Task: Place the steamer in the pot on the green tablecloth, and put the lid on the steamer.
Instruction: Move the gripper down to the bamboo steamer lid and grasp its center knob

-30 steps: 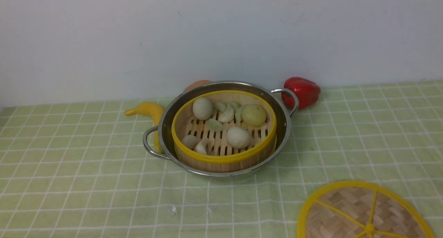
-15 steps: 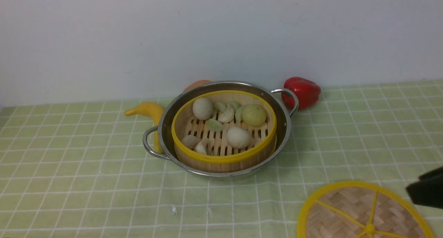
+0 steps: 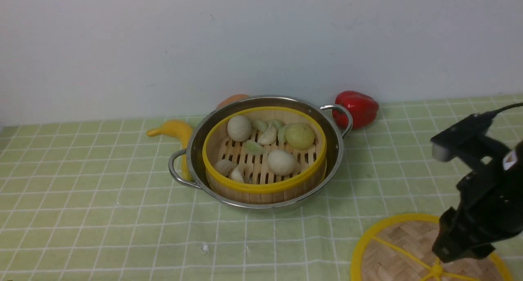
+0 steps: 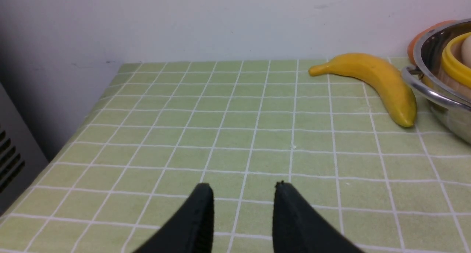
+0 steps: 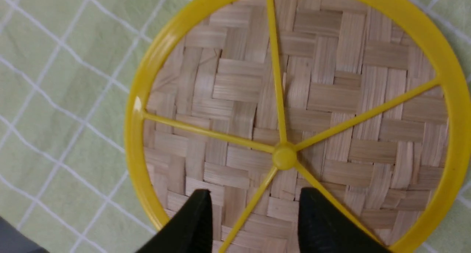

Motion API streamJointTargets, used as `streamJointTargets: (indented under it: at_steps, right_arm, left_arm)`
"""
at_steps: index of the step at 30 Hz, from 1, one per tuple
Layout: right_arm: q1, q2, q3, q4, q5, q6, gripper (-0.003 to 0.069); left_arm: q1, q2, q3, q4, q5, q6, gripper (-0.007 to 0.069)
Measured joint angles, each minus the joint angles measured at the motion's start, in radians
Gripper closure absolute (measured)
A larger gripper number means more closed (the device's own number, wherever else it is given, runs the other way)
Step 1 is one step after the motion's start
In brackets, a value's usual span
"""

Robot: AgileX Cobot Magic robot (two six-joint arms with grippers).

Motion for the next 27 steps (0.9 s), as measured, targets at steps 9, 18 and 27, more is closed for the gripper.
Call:
streamJointTargets:
  at_steps: [9, 18, 27]
  right_arm:
    - [0.057, 0.144, -0.014, -0.109, -0.008, 0.115, 0.0326]
    - [0.057, 0.239, -0.016, -0.132, -0.063, 0.121, 0.0326]
    - [0.057, 0.284, -0.023, -0.147, -0.066, 0.156, 0.0414]
  left_arm:
    - [0.000, 0.000, 0.000, 0.000, 0.000, 0.000, 0.0382]
    - [0.000, 0.000, 0.000, 0.000, 0.000, 0.000, 0.0382]
    - [0.000, 0.000, 0.000, 0.000, 0.000, 0.000, 0.0382]
